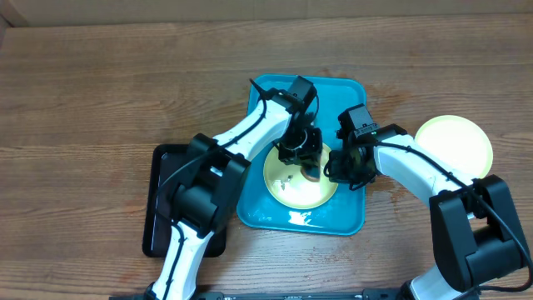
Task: Clean dirty plates on tray and stack at the side
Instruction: 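Scrub the yellow plate with the sponge while right gripper holds it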
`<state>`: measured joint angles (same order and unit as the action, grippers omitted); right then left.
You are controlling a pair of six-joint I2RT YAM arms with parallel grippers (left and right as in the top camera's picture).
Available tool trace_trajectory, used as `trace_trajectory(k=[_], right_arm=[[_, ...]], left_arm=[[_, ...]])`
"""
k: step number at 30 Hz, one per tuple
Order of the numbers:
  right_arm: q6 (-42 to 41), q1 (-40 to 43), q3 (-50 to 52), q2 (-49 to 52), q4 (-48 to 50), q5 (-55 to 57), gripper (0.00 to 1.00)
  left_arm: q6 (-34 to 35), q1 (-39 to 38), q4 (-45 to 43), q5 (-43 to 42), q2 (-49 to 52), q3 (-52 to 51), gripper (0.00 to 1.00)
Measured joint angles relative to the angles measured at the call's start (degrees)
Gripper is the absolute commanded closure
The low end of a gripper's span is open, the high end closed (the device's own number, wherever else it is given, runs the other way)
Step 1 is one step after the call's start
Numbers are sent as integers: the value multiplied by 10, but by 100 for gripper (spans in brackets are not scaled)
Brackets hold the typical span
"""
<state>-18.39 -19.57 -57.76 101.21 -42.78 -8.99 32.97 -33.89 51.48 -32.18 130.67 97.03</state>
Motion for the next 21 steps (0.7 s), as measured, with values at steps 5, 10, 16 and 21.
trace_trajectory(k=[5,10,16,21], right_arm=[[0,0,0,0,1,0,96],[0,0,0,0,3,-2,96],[0,-4,0,0,7,-11,96],[0,-7,0,0,8,-17,96]], left_arm=[[-15,-11,40,-52,10,0,96],[-18,-12,132,-33,12,0,96],[9,0,221,84,9,7,96],[36,7,251,206,-2,10,96]])
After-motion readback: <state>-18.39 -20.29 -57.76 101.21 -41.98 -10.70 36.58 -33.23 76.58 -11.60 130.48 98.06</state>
